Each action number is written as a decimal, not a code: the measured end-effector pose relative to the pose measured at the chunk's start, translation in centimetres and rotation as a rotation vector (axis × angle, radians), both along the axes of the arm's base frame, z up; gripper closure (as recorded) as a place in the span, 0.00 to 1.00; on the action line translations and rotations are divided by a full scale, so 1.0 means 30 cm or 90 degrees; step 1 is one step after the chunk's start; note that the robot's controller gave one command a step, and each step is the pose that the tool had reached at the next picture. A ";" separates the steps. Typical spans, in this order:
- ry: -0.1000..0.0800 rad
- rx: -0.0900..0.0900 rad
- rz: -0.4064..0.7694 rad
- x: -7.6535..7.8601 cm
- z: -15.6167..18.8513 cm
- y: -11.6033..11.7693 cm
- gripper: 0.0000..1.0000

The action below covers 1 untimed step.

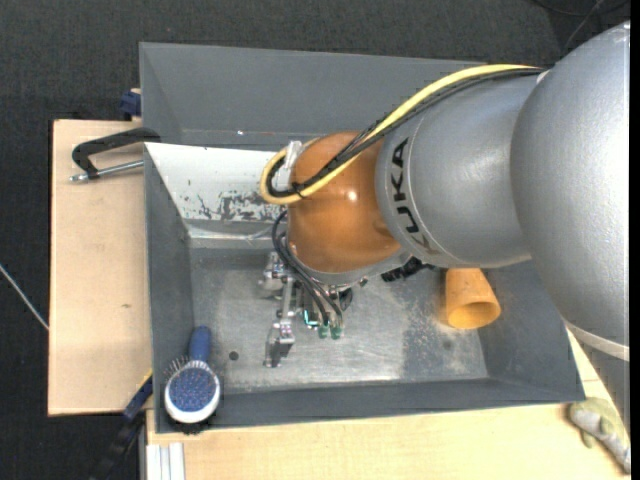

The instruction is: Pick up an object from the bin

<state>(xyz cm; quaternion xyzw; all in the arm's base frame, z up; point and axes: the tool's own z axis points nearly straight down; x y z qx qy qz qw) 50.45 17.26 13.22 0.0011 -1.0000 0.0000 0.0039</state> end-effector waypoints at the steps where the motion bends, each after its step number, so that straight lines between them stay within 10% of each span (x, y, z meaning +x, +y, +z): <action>1: -0.008 -0.001 -0.074 0.153 -0.110 -0.233 0.00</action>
Offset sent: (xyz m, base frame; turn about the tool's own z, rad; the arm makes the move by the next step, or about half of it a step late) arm 0.0439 -0.0666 -0.0320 0.1091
